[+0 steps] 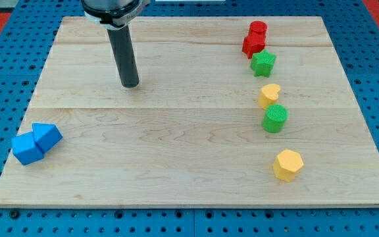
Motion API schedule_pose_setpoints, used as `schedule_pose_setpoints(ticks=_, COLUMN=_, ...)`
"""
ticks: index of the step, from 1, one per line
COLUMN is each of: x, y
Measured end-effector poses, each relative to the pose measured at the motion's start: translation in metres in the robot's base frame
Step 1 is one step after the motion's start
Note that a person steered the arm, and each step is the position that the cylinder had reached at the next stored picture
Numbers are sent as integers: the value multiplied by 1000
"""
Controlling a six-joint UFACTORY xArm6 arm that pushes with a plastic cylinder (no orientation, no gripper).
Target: Move the green star to the right
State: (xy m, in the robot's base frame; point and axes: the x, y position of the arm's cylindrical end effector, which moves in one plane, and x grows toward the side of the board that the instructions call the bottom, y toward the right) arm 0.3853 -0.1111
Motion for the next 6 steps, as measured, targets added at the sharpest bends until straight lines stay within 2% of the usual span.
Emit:
schedule_pose_setpoints(ticks=1, x=1, y=13)
schedule_pose_setpoints(ticks=4, x=3, y=195)
schedule_pose_setpoints(ticks=5, x=-16, y=182)
schedule_pose_setpoints(ticks=6, x=-54, y=194)
